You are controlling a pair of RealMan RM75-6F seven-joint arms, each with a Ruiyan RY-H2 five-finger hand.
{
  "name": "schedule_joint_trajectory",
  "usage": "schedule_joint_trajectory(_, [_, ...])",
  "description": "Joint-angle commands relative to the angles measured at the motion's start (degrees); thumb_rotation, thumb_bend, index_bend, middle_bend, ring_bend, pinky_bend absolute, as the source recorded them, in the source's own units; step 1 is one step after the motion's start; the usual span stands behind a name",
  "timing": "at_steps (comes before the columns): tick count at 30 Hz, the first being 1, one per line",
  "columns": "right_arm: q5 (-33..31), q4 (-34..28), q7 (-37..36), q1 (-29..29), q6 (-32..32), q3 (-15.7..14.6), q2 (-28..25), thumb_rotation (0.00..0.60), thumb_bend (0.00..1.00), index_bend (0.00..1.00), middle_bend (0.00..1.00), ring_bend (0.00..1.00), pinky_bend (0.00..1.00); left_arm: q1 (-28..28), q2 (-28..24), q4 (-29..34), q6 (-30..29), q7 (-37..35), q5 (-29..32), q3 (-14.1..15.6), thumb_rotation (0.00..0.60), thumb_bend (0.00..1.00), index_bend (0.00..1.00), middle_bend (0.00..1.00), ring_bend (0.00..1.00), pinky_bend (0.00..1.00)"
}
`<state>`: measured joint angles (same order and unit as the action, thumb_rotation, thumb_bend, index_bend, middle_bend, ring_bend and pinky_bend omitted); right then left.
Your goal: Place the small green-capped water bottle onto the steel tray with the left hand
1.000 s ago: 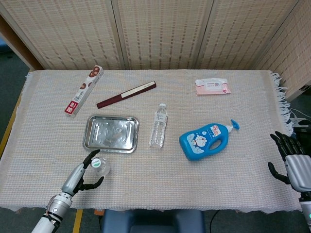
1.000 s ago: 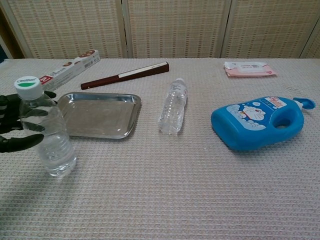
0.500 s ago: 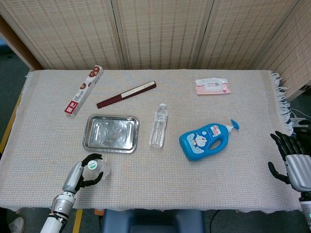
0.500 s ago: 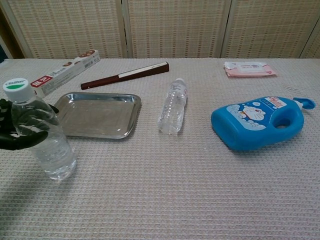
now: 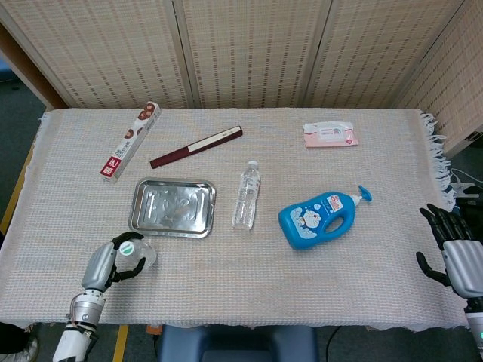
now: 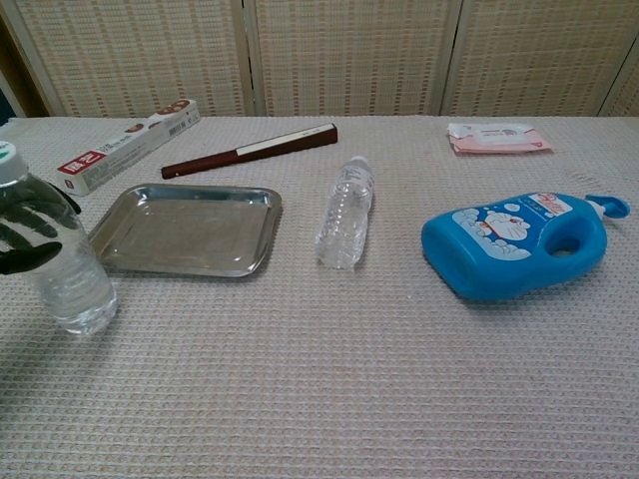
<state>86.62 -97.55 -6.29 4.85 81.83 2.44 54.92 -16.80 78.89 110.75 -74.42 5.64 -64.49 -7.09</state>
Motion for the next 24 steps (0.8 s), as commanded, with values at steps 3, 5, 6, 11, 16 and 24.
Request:
schedule_joint_trajectory(3, [0.1, -0.1, -0.1, 0.0, 0.0, -0.1, -0.1, 0.6, 0.18, 0.0, 0.0, 0.0, 0.07, -3.3, -3.6, -9.6, -5.6, 18.6, -2.9, -2.5, 0.6, 0.4, 0.41, 0.49, 0.4, 0.38])
schedule_joint_trajectory(5, [0.1, -0.1, 0.1, 0.0, 0.0, -0.1, 0.0, 0.6, 0.18, 0.0, 0.0, 0.0, 0.07, -4.2, -4.5, -13.2, -5.4, 22.0, -3.5, -2.6, 0.6, 0.4, 0.41, 0.49, 0.4, 0.38])
schedule_joint_trajectory(6, [0.1, -0.1, 0.1, 0.0, 0.0, -0.1, 0.0, 0.6, 0.18, 0.0, 0.0, 0.0, 0.07, -4.6, -4.6, -15.1, -5.7, 23.9, -4.1, -2.6, 0.6, 0.4, 0.42, 0.5, 0.41, 0.38])
schedule_joint_trajectory(11, [-0.2, -0.1, 0.4, 0.1, -0.3, -0.1, 0.1, 0.6, 0.18, 0.0, 0.0, 0.0, 0.07, -5.6, -2.4, -25.4, -9.3, 28.6, -8.9, -2.2, 0.6, 0.4, 0.47, 0.56, 0.46, 0.42])
schedule_joint_trajectory(16, [-0.4, -0.3, 0.8, 0.1, -0.7, -0.2, 0.0, 0.6, 0.18, 0.0, 0.0, 0.0, 0.07, -4.8, -3.4, -19.8, -5.7, 17.2, -6.0, -3.8, 0.6, 0.4, 0.47, 0.56, 0.46, 0.42])
schedule_joint_trajectory(24, [-0.4, -0.3, 0.4, 0.2, -0.8, -0.2, -0.2, 0.6, 0.18, 0.0, 0.0, 0.0, 0.07, -3.0, -9.5, -4.7, 5.4, -19.4, -1.3, -9.5, 0.6, 0.4, 0.47, 0.56, 0.47, 0.43])
